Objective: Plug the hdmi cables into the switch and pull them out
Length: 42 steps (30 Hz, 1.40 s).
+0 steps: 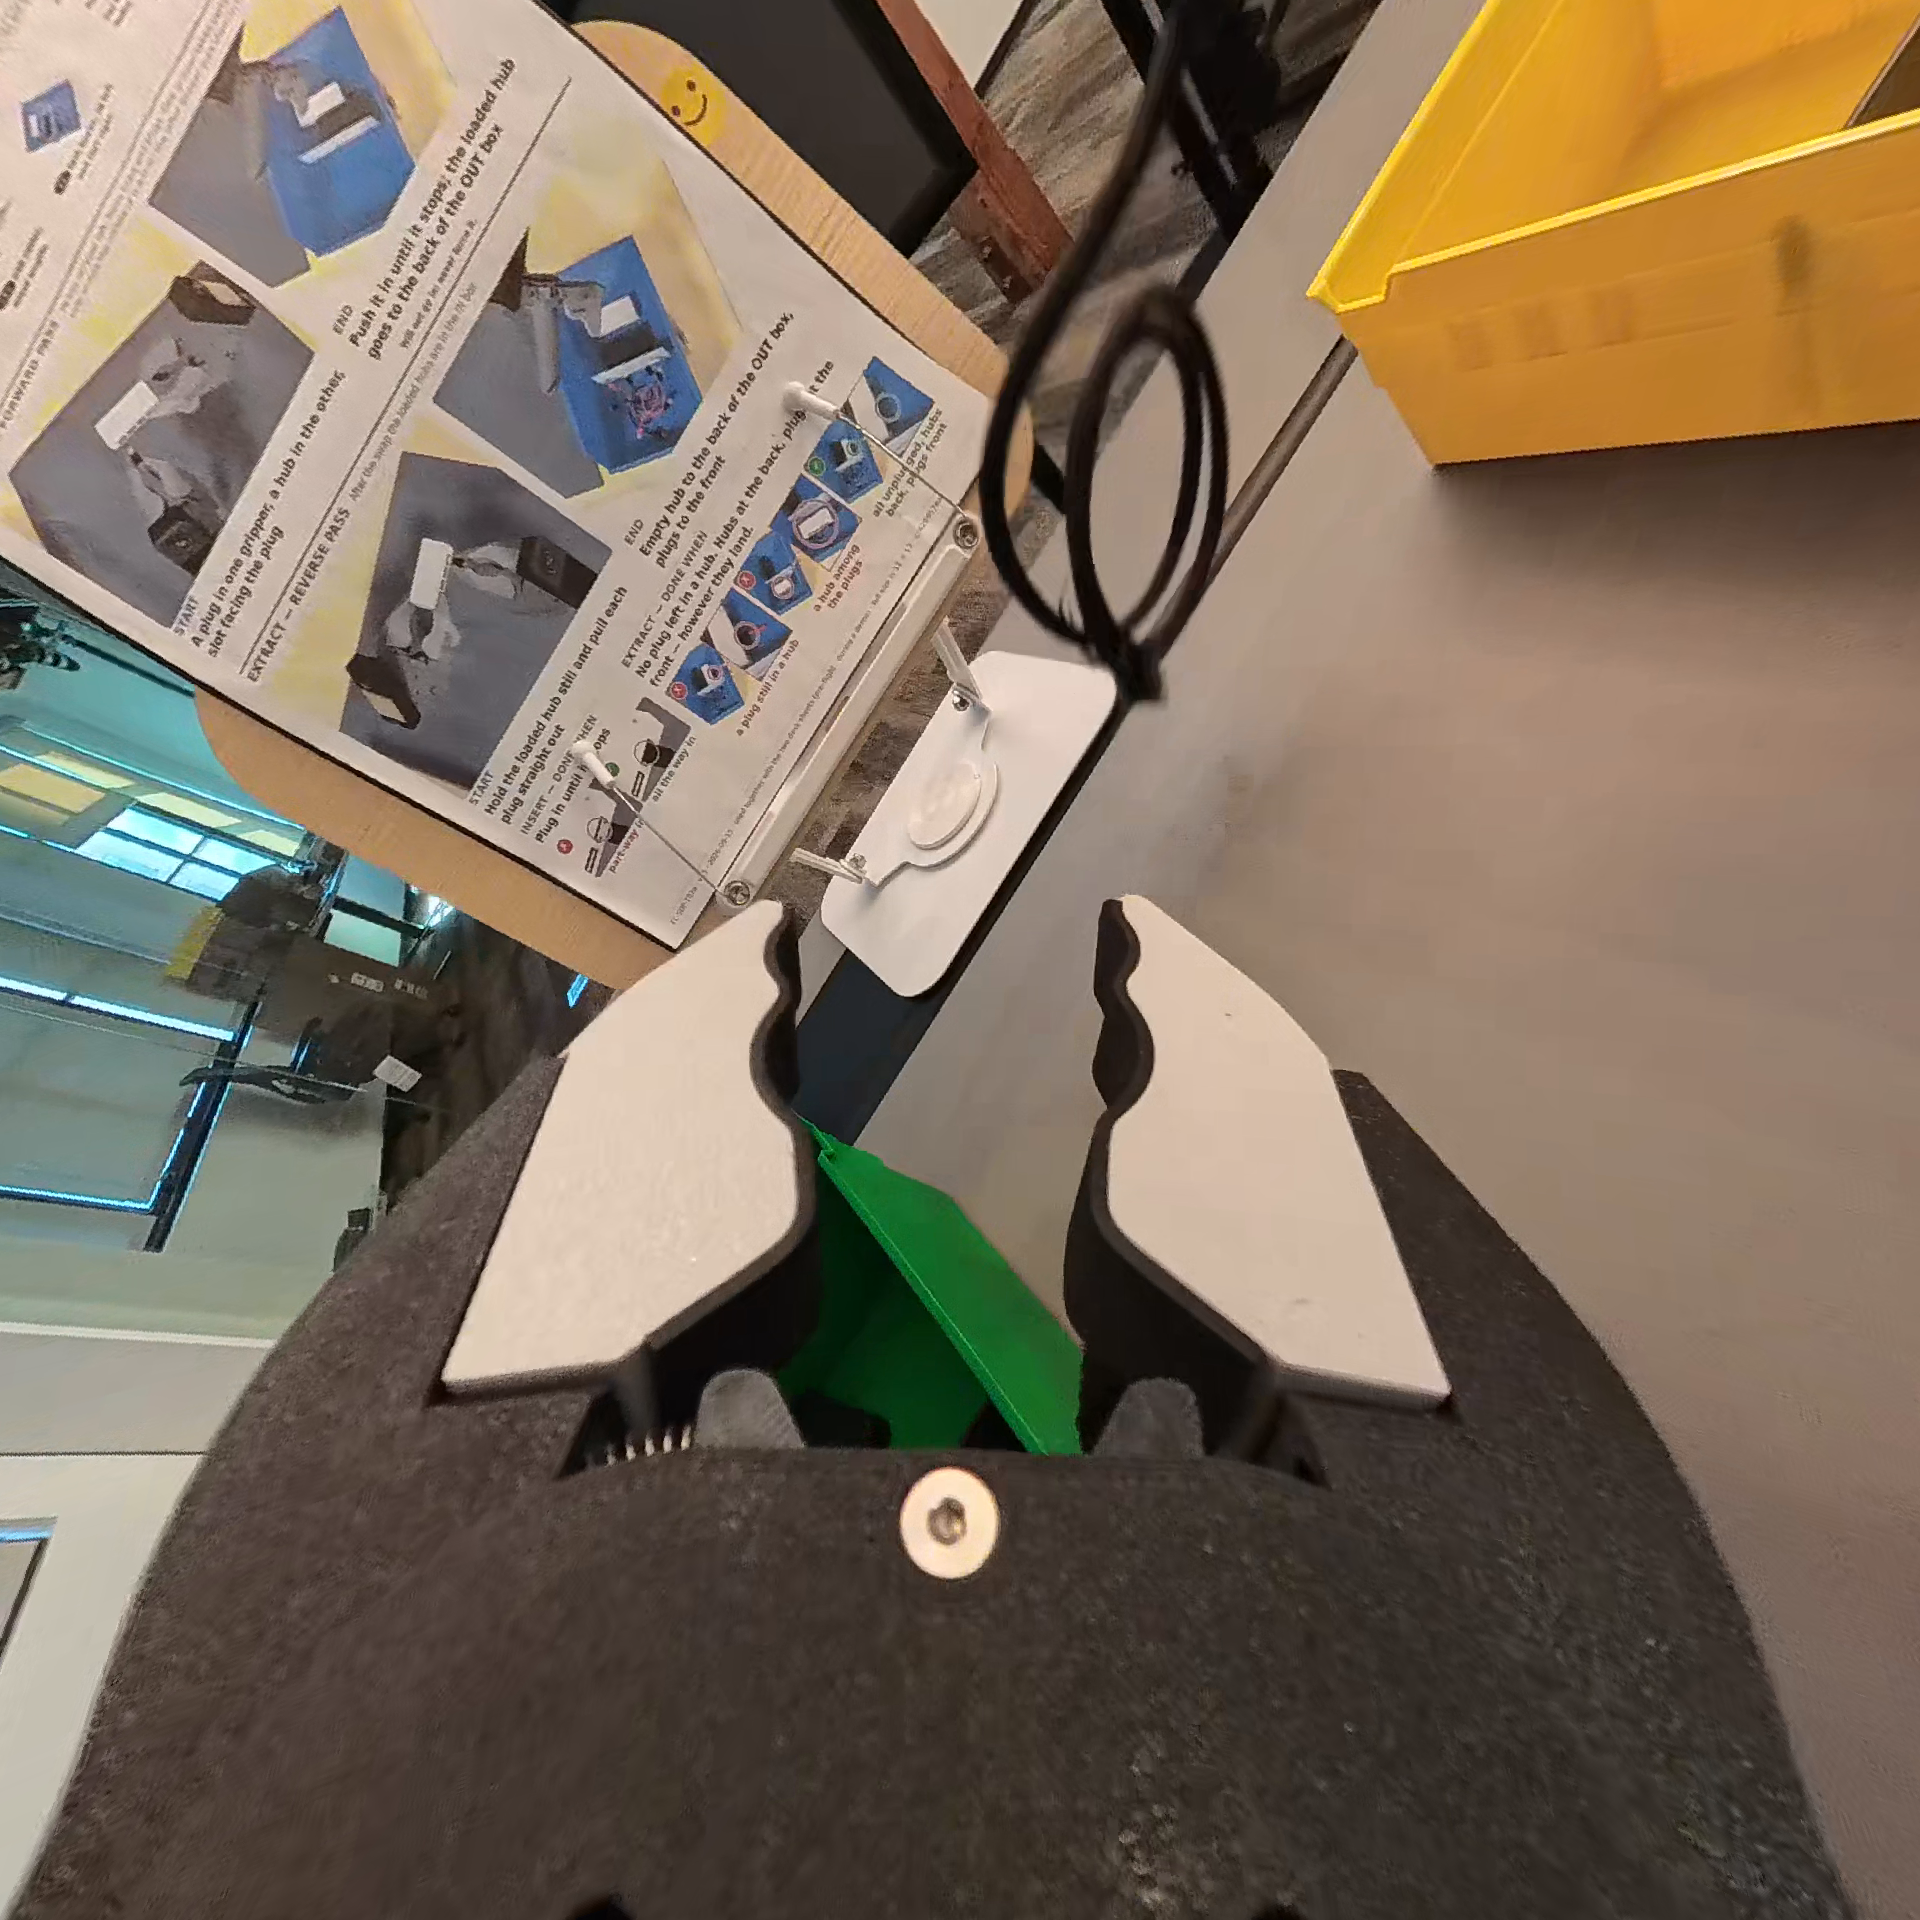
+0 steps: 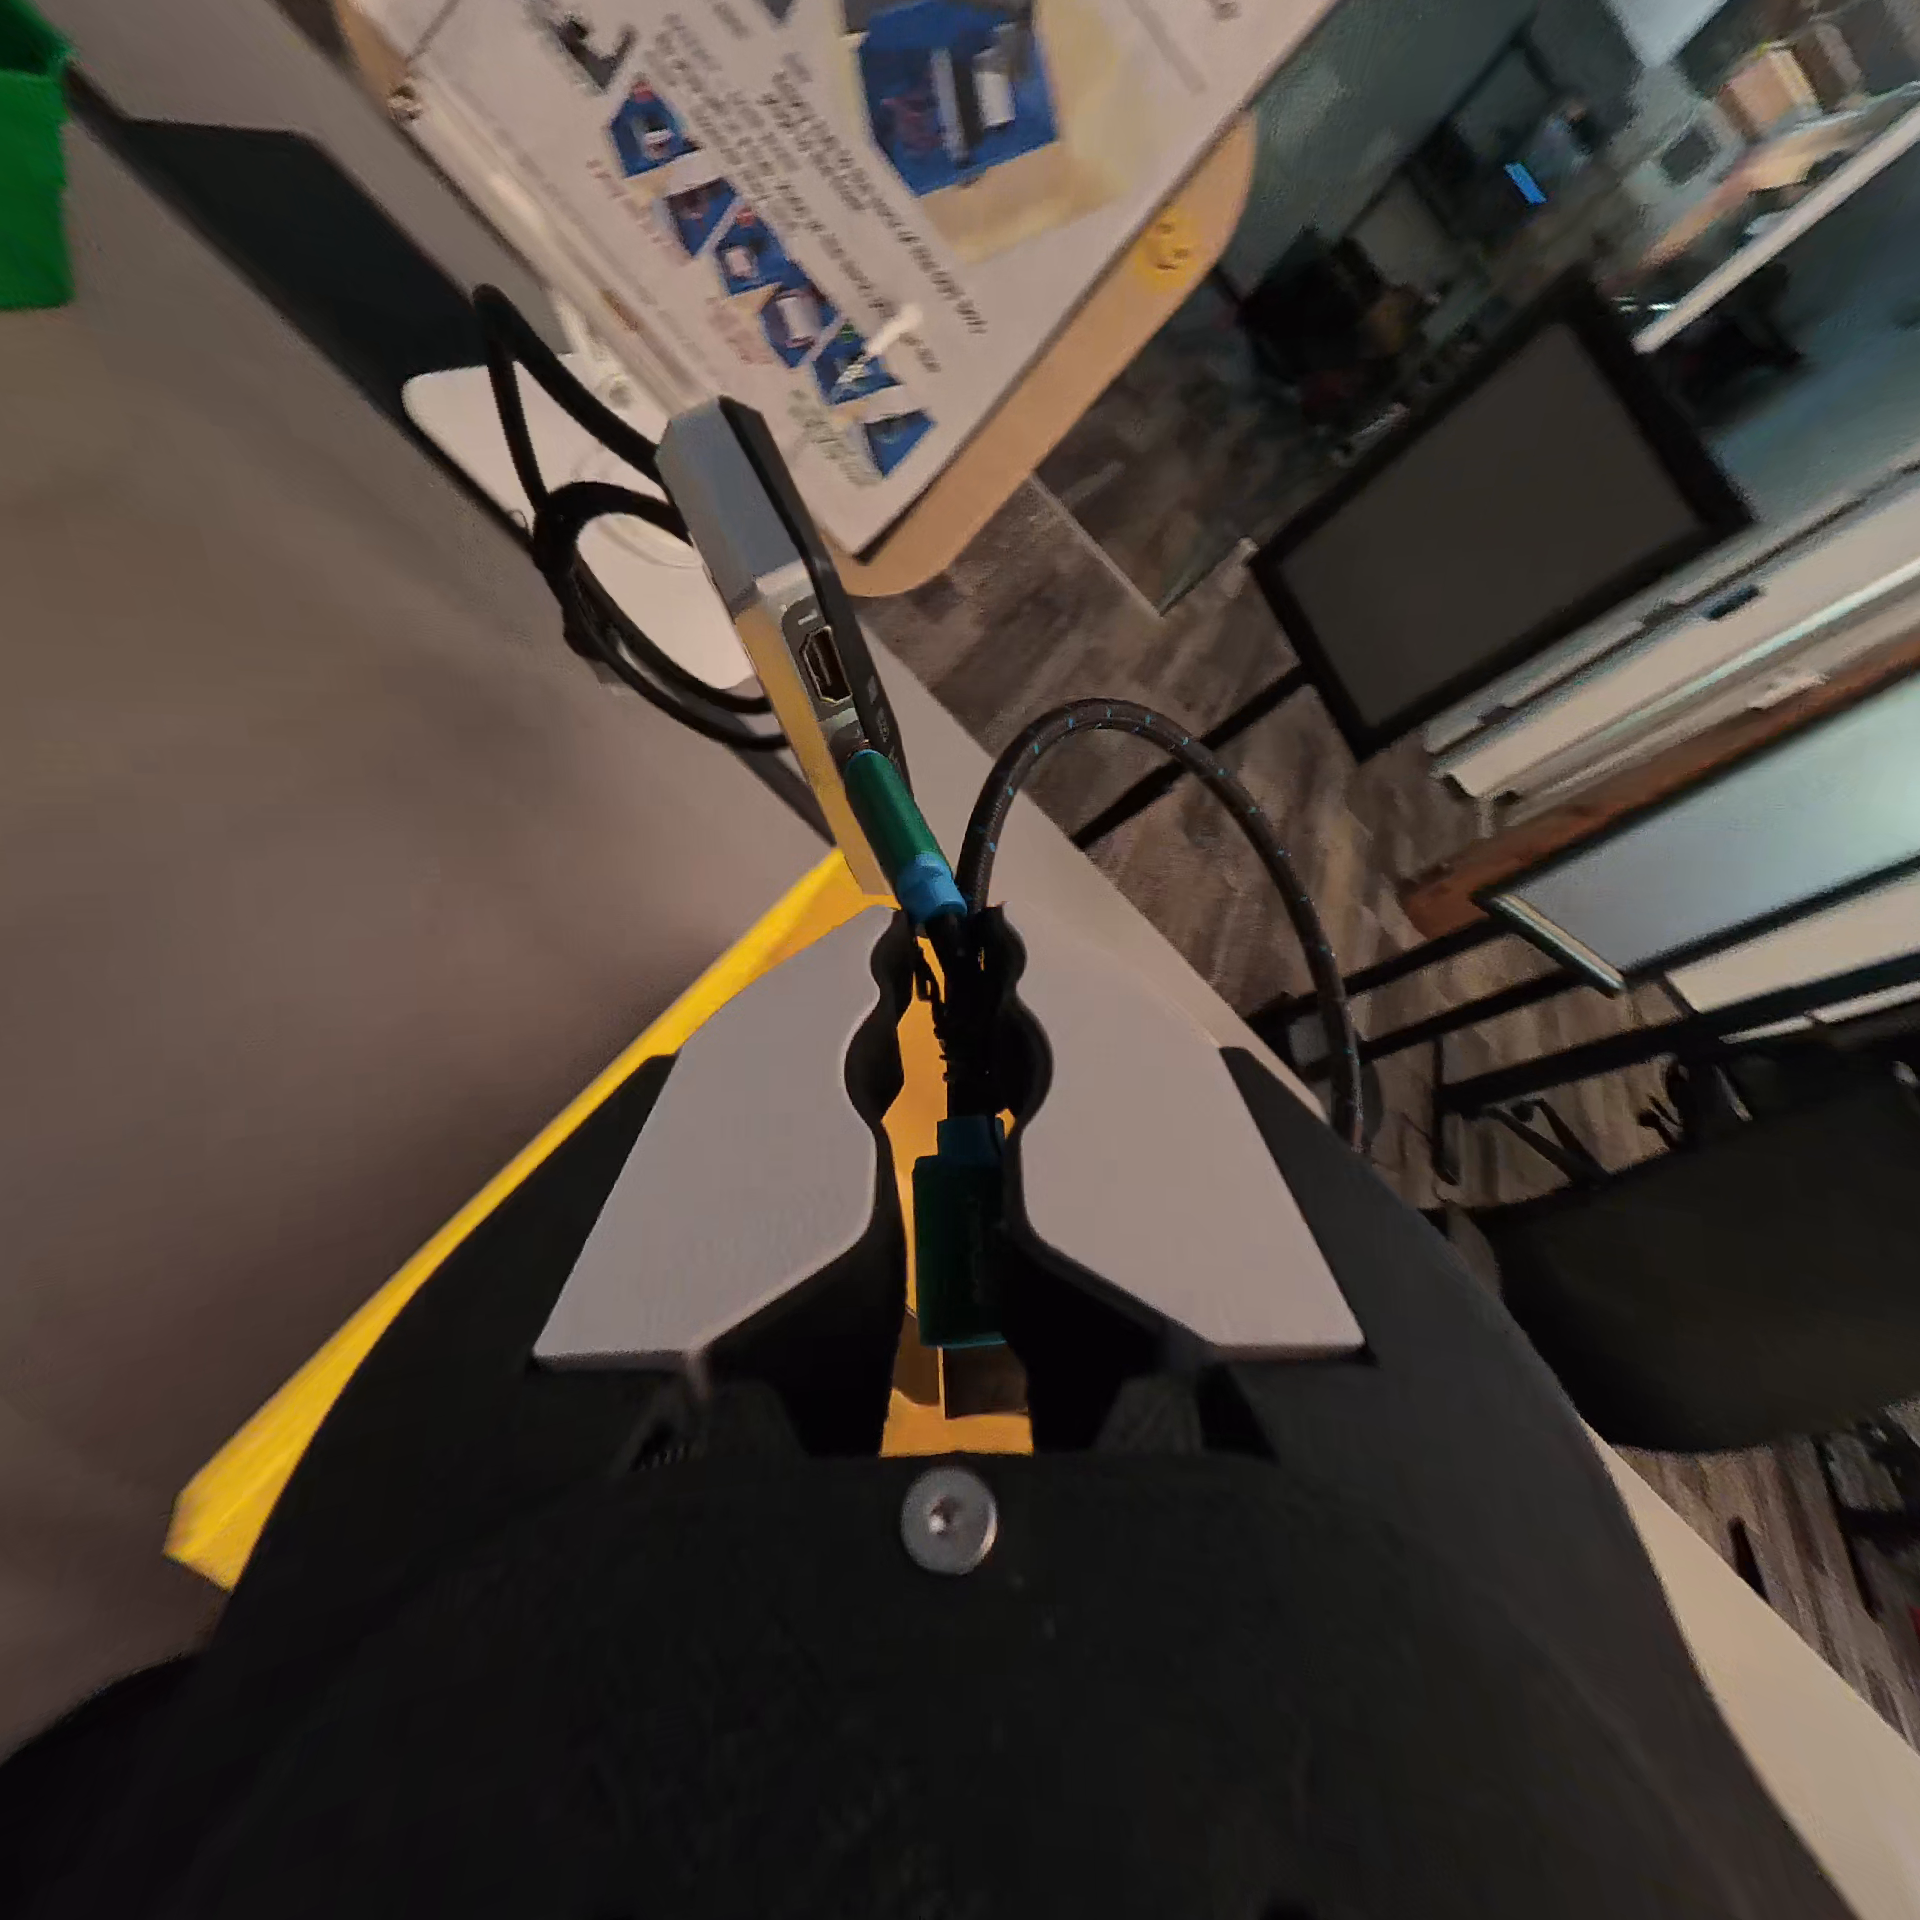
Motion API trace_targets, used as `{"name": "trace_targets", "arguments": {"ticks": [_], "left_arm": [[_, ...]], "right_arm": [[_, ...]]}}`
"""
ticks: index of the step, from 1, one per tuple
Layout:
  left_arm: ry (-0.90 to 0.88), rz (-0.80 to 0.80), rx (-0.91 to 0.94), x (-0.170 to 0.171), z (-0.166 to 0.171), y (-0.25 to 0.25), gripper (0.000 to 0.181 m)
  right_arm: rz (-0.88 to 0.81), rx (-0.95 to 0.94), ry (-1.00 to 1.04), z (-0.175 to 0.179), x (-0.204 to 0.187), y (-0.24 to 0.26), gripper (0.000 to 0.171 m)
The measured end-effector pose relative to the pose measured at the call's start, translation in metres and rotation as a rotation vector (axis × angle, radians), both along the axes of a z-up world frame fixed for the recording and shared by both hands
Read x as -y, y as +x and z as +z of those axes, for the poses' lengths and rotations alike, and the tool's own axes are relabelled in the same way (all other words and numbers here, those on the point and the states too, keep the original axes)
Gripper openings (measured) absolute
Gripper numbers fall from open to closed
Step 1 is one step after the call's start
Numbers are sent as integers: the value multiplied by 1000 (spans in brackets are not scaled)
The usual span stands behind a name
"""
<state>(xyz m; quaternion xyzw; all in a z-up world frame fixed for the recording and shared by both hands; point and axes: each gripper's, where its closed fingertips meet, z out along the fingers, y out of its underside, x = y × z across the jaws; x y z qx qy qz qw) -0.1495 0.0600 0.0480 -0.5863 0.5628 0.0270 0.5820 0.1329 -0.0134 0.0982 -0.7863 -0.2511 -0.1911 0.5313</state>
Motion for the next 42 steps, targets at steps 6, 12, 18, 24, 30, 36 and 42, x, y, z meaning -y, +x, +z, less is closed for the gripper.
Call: {"name": "trace_targets", "arguments": {"ticks": [6, 12, 18, 24, 30, 36, 42], "left_arm": [[3, 4, -38, 0, -8, 4, 54], [-3, 7, -47, -1, -12, 4, 53], [-5, 9, -82, -2, -21, 7, 53], [-15, 9, -112, -3, -29, 10, 53], [-14, 7, -127, -2, -32, 11, 52], [-10, 10, -149, -2, -37, 13, 52], [-11, 16, -178, -3, -45, 15, 50]], "right_arm": [[-110, -44, 133, 35, 38, 40, 15], [-189, -83, 171, 51, 93, 69, 15], [-252, -64, 126, 46, 125, 81, 15], [-274, -86, -79, 2, 102, 99, 15], [-223, -219, -204, -41, 66, 115, 12], [-99, -426, -186, -64, 45, 126, 12], [39, -597, -119, -71, 32, 127, 11]]}}
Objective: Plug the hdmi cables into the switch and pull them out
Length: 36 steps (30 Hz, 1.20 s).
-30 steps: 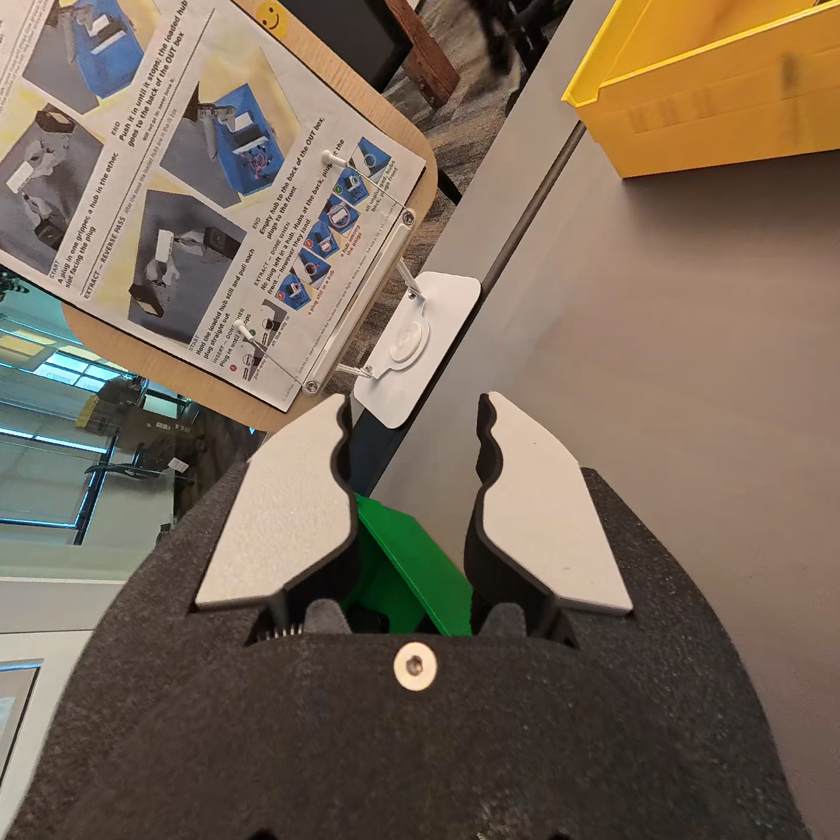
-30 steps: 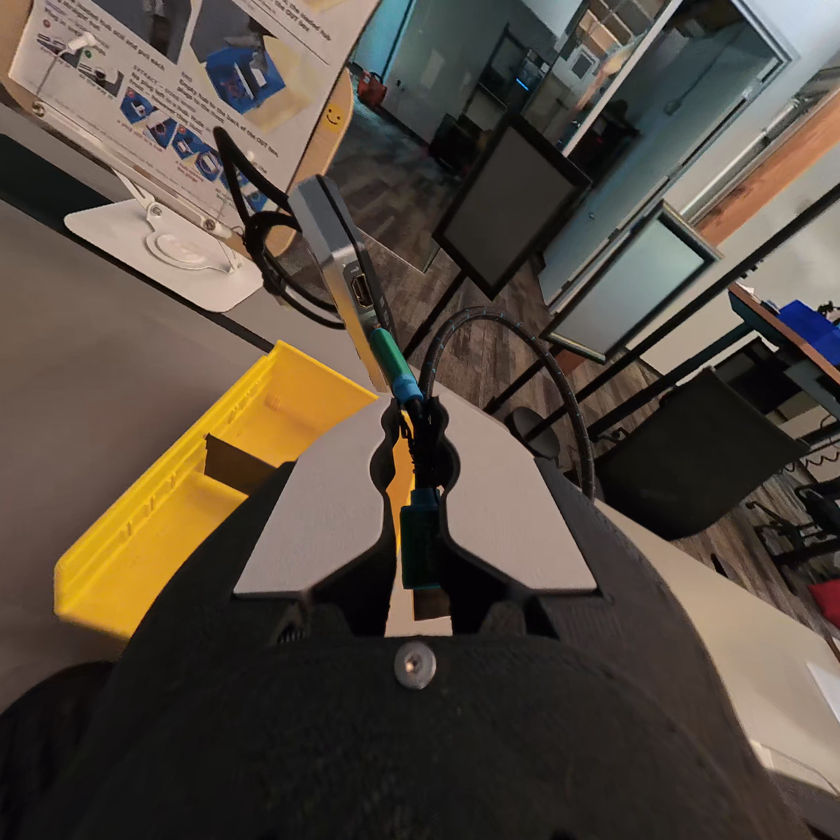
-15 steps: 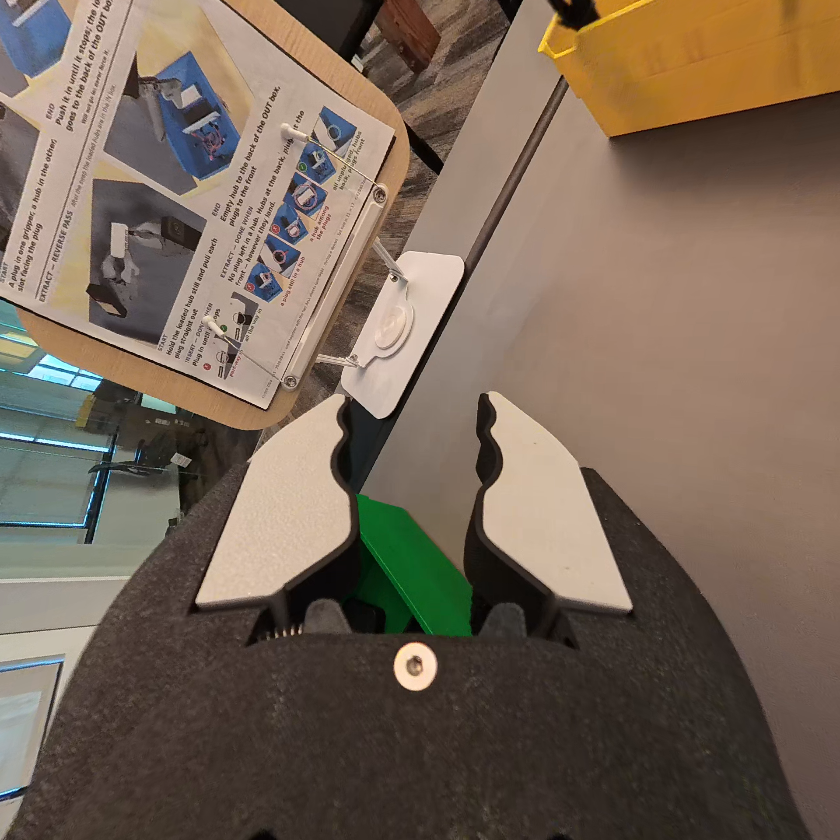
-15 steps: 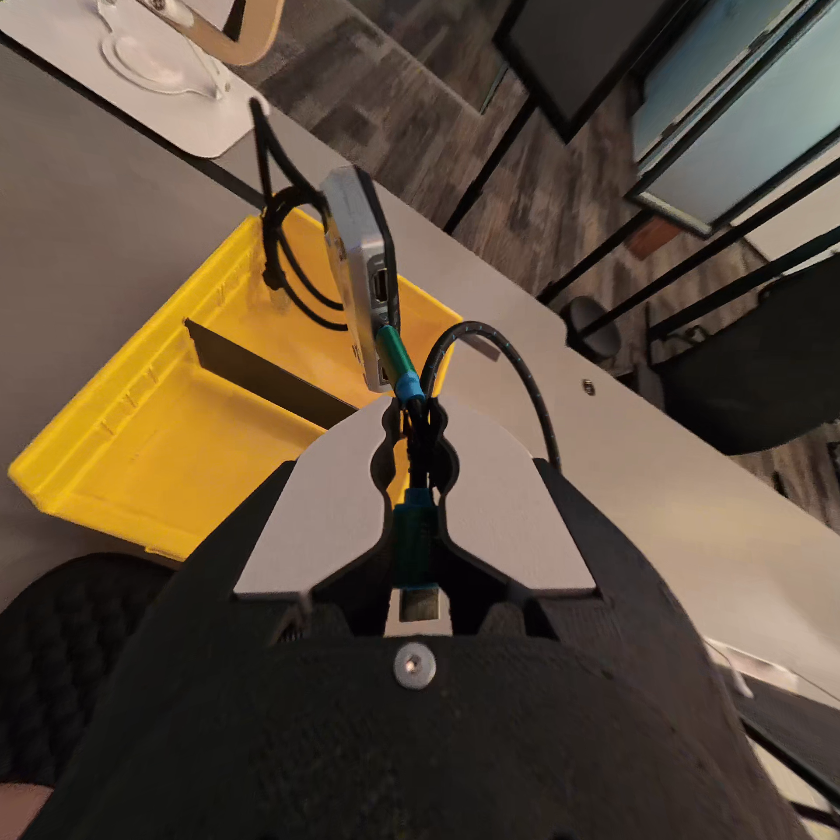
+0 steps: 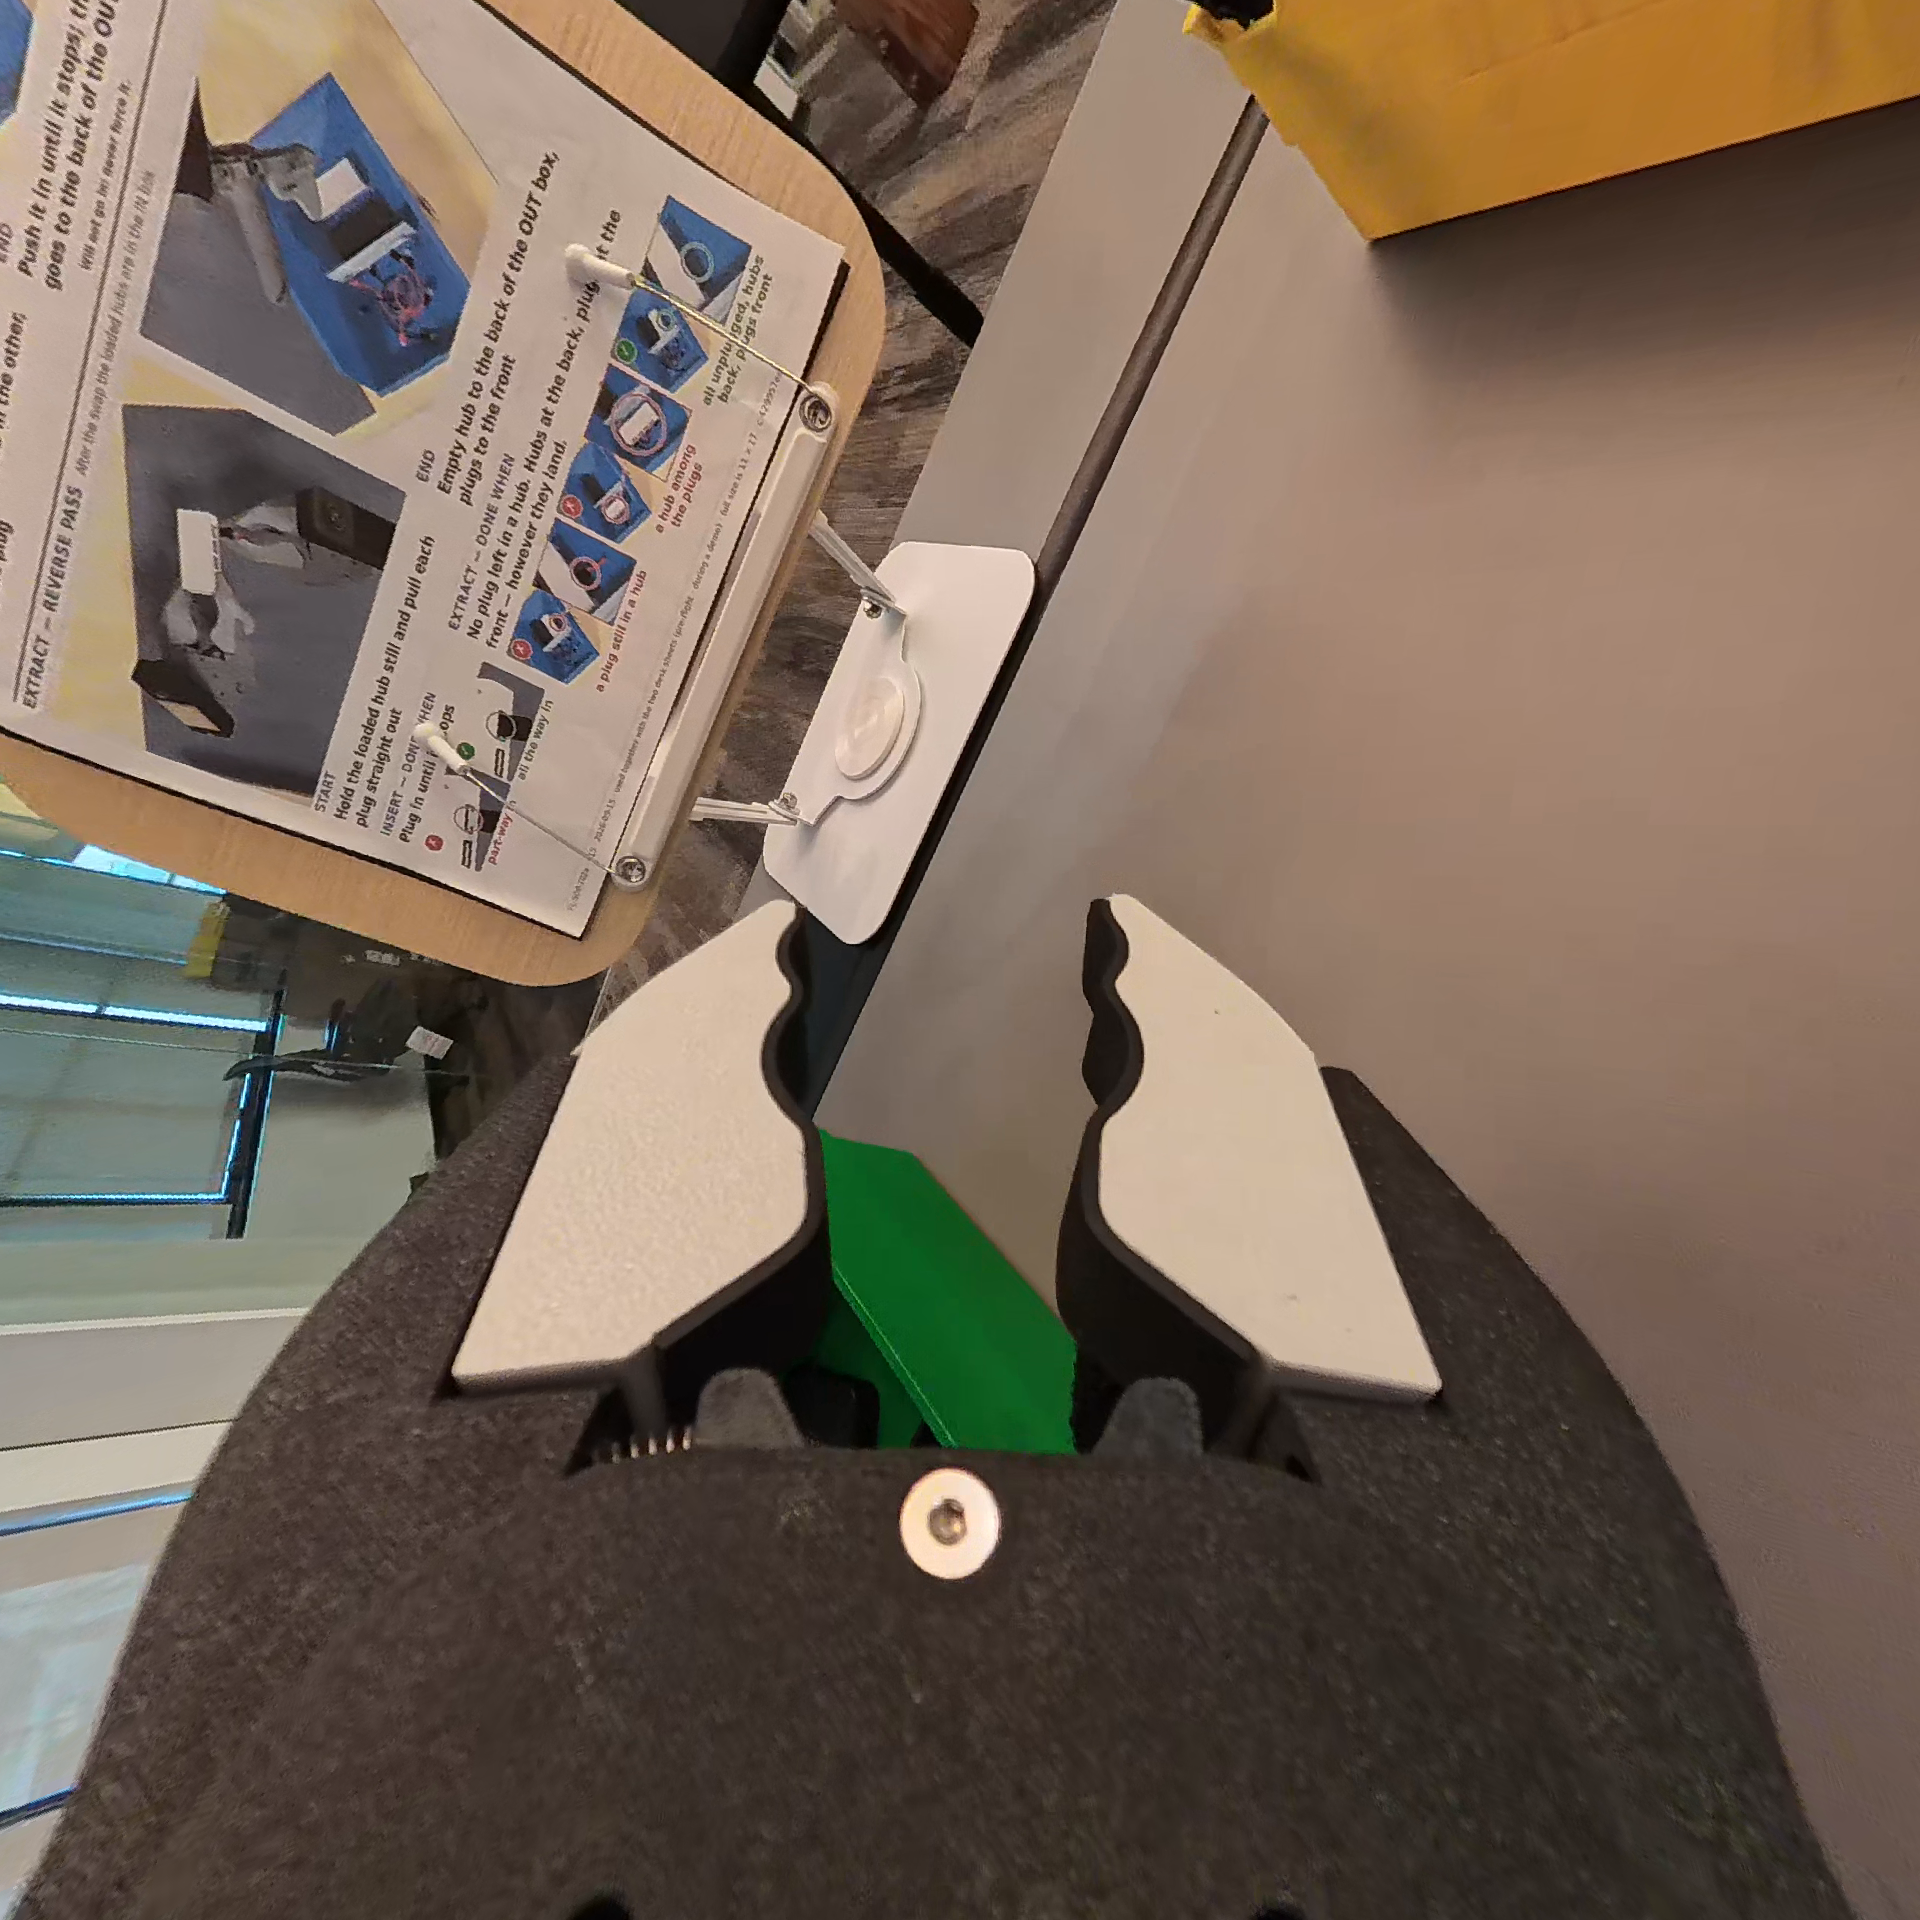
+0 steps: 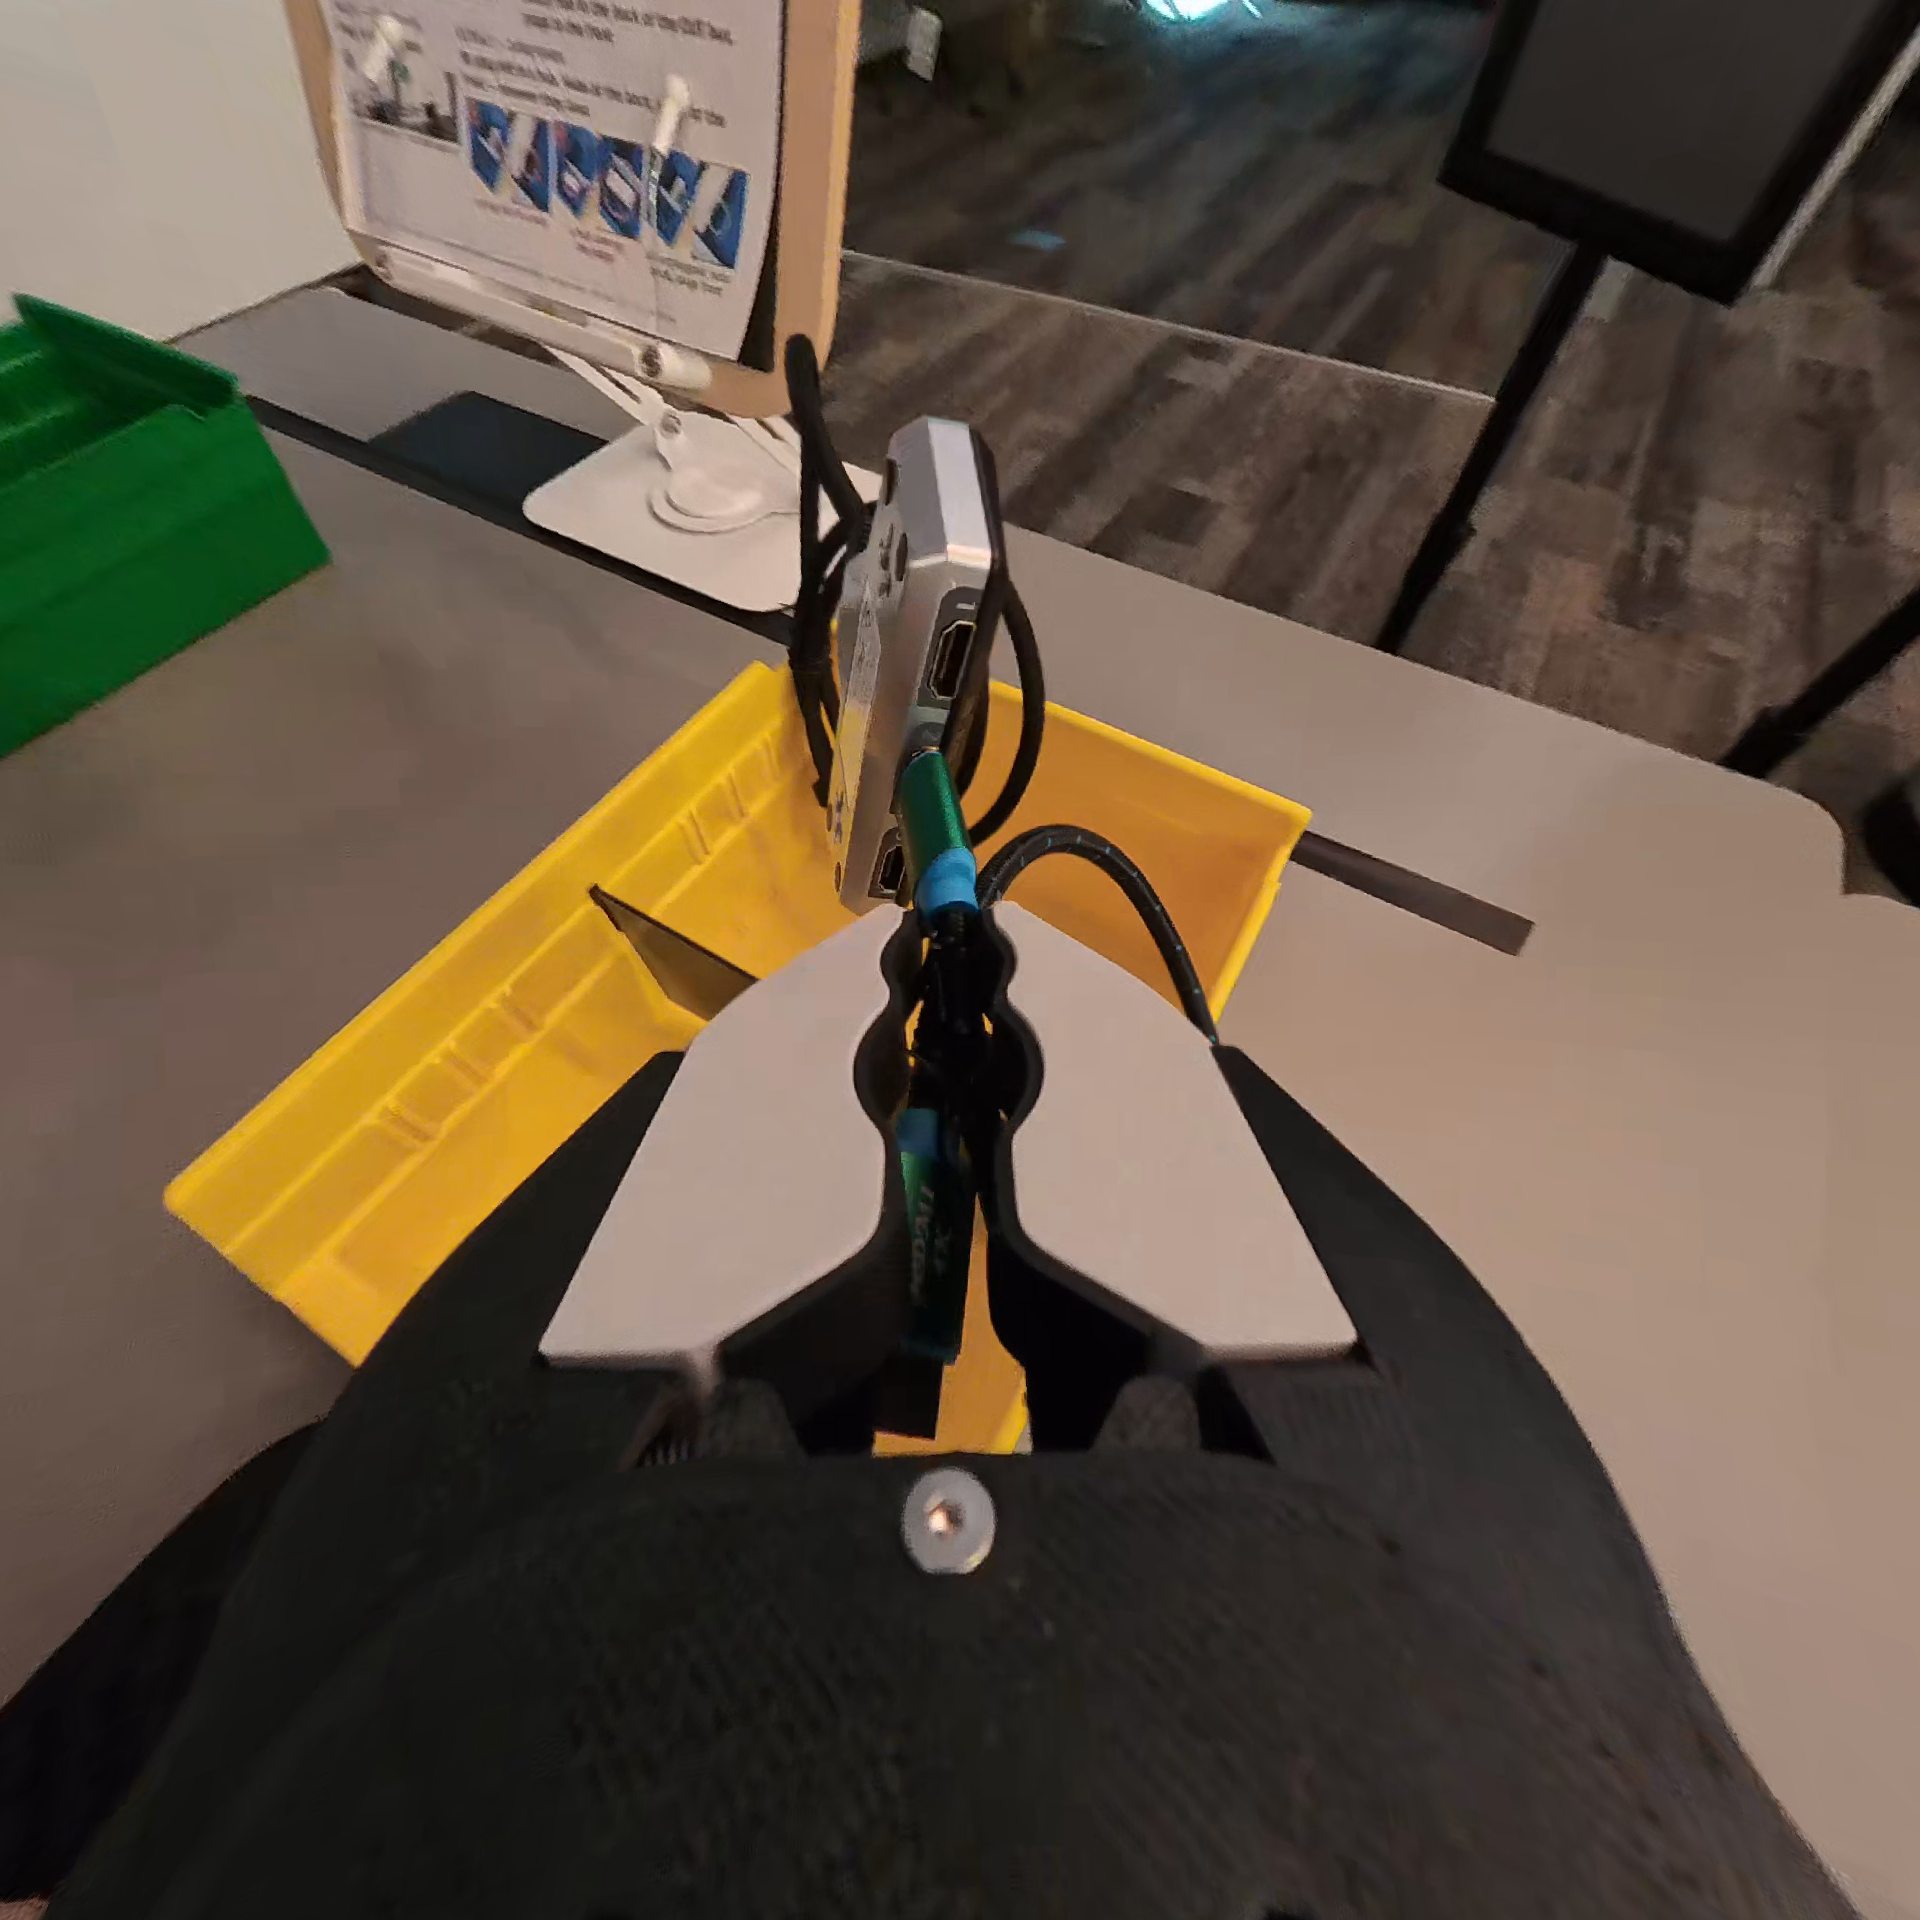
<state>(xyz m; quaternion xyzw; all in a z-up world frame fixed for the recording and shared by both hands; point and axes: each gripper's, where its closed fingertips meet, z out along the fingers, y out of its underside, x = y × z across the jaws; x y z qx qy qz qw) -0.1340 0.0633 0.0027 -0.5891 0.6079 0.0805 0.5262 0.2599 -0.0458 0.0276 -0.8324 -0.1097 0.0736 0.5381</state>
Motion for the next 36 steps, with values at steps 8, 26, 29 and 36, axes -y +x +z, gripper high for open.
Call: {"name": "trace_targets", "arguments": {"ticks": [8, 26, 29, 36], "left_arm": [[-9, 2, -10, 0, -4, 1, 49], [-27, 7, -52, -3, -18, 5, 47], [-30, 6, -57, -2, -20, 6, 47], [-34, 15, -62, -4, -19, 3, 47]], "right_arm": [[147, -47, 22, 5, -7, -13, 10], [290, -228, 9, -32, -46, -22, 11], [166, -332, -6, -31, -50, -2, 15], [53, -236, -15, -27, -36, 17, 23]]}}
